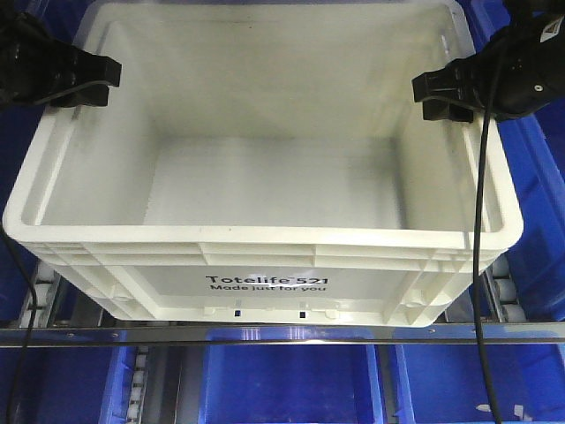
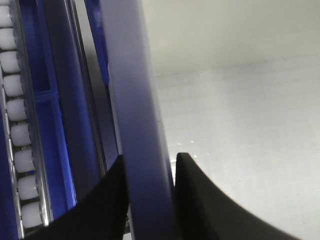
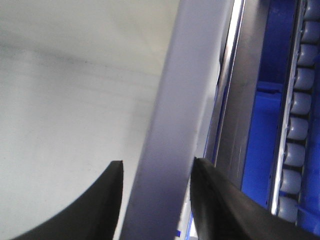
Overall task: Move bin from left to right shelf
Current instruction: 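Lower the tote onto the roller shelf and push it farther in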
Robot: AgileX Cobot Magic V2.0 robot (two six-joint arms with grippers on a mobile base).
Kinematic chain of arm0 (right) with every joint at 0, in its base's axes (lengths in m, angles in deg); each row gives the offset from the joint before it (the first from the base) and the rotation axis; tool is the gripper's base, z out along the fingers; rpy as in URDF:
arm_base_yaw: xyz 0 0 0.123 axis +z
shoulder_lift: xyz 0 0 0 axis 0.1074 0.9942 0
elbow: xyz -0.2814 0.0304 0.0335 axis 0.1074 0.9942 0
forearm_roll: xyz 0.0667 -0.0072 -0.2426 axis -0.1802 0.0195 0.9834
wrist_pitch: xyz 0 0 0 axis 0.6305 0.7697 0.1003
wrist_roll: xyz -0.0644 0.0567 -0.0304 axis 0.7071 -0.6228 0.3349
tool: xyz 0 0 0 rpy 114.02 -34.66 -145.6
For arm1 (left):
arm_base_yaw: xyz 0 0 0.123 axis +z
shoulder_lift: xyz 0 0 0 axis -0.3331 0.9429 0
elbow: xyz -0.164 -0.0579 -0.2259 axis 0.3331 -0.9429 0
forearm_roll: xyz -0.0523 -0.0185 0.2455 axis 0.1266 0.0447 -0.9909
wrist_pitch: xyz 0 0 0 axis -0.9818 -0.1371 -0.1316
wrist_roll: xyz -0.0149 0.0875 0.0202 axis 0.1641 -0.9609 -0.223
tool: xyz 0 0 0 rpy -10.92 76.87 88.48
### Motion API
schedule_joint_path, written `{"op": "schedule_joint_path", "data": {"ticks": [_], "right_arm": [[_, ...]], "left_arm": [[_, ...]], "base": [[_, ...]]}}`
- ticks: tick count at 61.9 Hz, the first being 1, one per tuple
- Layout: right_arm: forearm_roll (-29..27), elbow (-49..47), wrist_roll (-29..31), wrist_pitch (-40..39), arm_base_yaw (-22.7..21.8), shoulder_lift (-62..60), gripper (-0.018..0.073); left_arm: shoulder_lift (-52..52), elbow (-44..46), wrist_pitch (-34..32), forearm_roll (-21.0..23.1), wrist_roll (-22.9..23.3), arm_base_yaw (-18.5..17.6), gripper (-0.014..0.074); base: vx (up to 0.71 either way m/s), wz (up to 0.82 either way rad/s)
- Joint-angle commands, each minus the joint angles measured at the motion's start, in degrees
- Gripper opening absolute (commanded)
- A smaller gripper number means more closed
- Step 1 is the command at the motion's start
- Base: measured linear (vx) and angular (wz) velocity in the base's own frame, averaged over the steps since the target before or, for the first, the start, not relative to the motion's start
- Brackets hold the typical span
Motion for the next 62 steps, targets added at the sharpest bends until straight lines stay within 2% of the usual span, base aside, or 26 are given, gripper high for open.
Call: {"op": "schedule_joint_path", "data": {"ticks": [1, 33, 43, 62], "right_arm": [[0.99, -2.02, 0.06, -7.86, -0.55, -1.10, -0.0004], [0.99, -2.02, 1.54, -17.08, -0.55, 4.22, -0.0004], [0.99, -2.02, 2.66, -19.64, -0.55, 6.75, -0.0004], [0.88, -2.02, 2.66, -19.46, -0.55, 9.49, -0.0004]], "left_arm": [[-1.20, 2.35, -5.95, 1.32, -1.53, -0.07, -0.0008], [4.20, 2.35, -11.34, 0.64, -2.01, -0.07, -0.0008], [6.60, 2.35, -13.20, 0.64, -3.40, -0.07, -0.0008], [8.74, 2.35, -13.89, -0.91, -3.51, -0.07, -0.0006]], "base": [[0.00, 0.00], [0.00, 0.00], [0.00, 0.00], [0.00, 0.00]]}}
